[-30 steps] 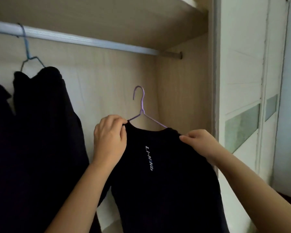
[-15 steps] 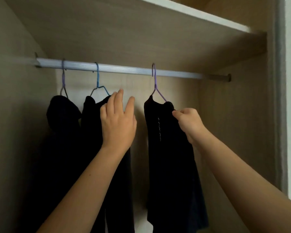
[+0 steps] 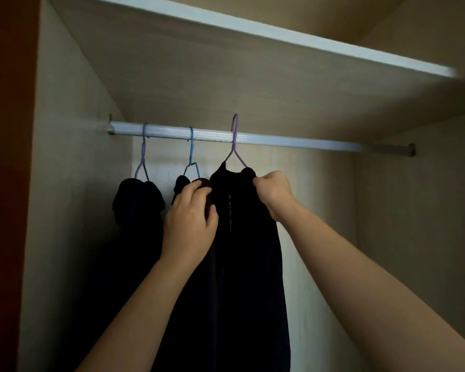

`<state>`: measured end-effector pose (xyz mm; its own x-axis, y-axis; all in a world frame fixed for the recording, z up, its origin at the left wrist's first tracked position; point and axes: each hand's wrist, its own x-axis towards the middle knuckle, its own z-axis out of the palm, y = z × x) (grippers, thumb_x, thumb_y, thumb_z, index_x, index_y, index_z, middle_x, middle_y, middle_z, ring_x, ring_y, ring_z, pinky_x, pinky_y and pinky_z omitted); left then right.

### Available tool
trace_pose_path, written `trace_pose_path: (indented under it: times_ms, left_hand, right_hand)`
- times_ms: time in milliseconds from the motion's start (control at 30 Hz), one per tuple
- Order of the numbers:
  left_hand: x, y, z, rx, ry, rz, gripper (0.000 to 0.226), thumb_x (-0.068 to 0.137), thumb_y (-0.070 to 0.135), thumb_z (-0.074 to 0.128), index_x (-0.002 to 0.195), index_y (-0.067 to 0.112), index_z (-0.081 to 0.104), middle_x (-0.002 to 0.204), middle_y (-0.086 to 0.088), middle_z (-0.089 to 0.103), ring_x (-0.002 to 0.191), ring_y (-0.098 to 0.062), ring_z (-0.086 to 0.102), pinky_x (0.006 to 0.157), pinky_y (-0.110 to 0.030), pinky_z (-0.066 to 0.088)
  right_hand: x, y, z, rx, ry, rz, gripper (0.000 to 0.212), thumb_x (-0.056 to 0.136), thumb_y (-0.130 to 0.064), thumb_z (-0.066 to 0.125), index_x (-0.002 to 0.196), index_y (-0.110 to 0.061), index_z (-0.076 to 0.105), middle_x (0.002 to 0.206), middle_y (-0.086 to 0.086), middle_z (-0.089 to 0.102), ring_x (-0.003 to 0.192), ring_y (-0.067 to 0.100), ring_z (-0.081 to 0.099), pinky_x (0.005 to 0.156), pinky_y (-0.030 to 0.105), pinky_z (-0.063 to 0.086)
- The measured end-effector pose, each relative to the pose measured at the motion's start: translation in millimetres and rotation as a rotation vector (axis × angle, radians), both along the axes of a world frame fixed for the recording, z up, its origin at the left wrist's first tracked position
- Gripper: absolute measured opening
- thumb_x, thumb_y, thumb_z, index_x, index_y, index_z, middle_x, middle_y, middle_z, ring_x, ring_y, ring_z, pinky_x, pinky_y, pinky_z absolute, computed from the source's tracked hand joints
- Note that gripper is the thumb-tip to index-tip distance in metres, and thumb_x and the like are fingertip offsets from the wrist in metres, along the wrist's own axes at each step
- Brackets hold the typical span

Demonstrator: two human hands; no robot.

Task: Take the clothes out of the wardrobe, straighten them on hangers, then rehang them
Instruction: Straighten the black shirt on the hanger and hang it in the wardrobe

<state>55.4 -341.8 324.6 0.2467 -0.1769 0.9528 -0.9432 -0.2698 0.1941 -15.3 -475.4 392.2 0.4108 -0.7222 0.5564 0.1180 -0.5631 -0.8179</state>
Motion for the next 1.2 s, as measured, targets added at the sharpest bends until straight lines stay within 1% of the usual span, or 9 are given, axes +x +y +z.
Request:
trace_pose_path:
  times_ms: [100,267,533,600,667,767,967,1100,1200]
  left_hand:
    - [2,5,-2,-0.018,0.027,-0.047,0.035,0.088,0.011,0.052,0.122,0.005,0.054,0.136,-0.007,0.047,0.124,-0.024,0.046,0.100,-0.034,0.037]
    - [4,10,-3,-0.009,0.049,-0.081,0.035,0.089,0.012,0.051,0.124,0.007,0.053,0.138,-0.005,0.045,0.127,-0.022,0.044,0.103,-0.033,0.036]
    - [-1,10,-10,-0.021,0.093,-0.152,0.041,0.088,0.011,0.053,0.128,0.010,0.049,0.142,-0.001,0.040,0.130,-0.017,0.040,0.100,-0.021,0.030]
    - [-3,10,-15,-0.016,0.108,-0.169,0.047,0.086,0.008,0.054,0.132,0.012,0.045,0.144,0.000,0.038,0.132,-0.016,0.037,0.101,-0.020,0.028]
    - [-7,11,-22,-0.014,0.128,-0.179,0.054,0.085,0.005,0.054,0.136,0.014,0.040,0.146,-0.001,0.036,0.133,-0.017,0.035,0.102,-0.021,0.028]
    - [-14,13,-39,-0.023,0.186,-0.174,0.062,0.085,0.003,0.053,0.141,0.017,0.032,0.145,0.000,0.035,0.133,-0.018,0.036,0.102,-0.023,0.031]
    - [-33,16,-93,-0.045,0.316,-0.166,0.066,0.085,0.002,0.052,0.143,0.019,0.026,0.142,-0.002,0.040,0.127,-0.019,0.044,0.091,-0.021,0.037]
    - [-40,19,-139,-0.038,0.396,-0.184,0.060,0.084,0.007,0.057,0.138,0.016,0.034,0.135,-0.004,0.047,0.119,-0.021,0.051,0.084,-0.021,0.039]
    - [-44,23,-182,0.014,0.488,-0.207,0.050,0.081,0.006,0.061,0.129,0.011,0.044,0.123,-0.007,0.055,0.108,-0.024,0.057,0.077,-0.024,0.040]
  right_hand:
    - [13,3,-5,0.017,0.008,-0.006,0.046,0.089,-0.032,0.052,0.053,-0.013,0.030,0.053,0.003,0.033,0.046,0.020,0.034,0.043,0.024,0.026]
    - [18,-5,-20,0.024,0.058,-0.058,0.043,0.088,-0.033,0.052,0.056,-0.012,0.033,0.056,0.003,0.035,0.048,0.021,0.036,0.045,0.024,0.028]
    - [-13,-12,-28,-0.163,0.210,-0.103,0.036,0.089,-0.016,0.044,0.055,-0.012,0.031,0.054,0.003,0.030,0.050,0.020,0.029,0.048,0.028,0.022]
    - [-19,-9,-33,-0.233,0.259,-0.137,0.022,0.087,-0.011,0.043,0.065,-0.009,0.044,0.059,0.004,0.039,0.055,0.021,0.038,0.049,0.027,0.027]
    - [-26,-6,-42,-0.284,0.263,-0.171,0.014,0.087,-0.010,0.042,0.089,-0.005,0.056,0.073,0.006,0.051,0.070,0.025,0.049,0.056,0.027,0.033]
    - [-41,0,-63,-0.334,0.250,-0.212,0.015,0.089,-0.013,0.044,0.100,-0.009,0.054,0.079,0.002,0.052,0.078,0.025,0.049,0.059,0.026,0.032]
    - [-72,14,-128,-0.294,0.245,-0.213,0.020,0.091,-0.015,0.049,0.108,-0.009,0.057,0.093,0.009,0.063,0.090,0.026,0.058,0.064,0.022,0.033]
    - [-89,21,-178,-0.202,0.224,-0.188,0.014,0.091,-0.014,0.051,0.102,-0.012,0.059,0.075,-0.008,0.058,0.068,0.007,0.054,0.053,0.014,0.039]
    - [-100,28,-222,-0.077,0.227,-0.162,0.010,0.091,-0.016,0.051,0.097,-0.021,0.057,0.077,-0.009,0.060,0.070,0.004,0.057,0.057,0.010,0.043]
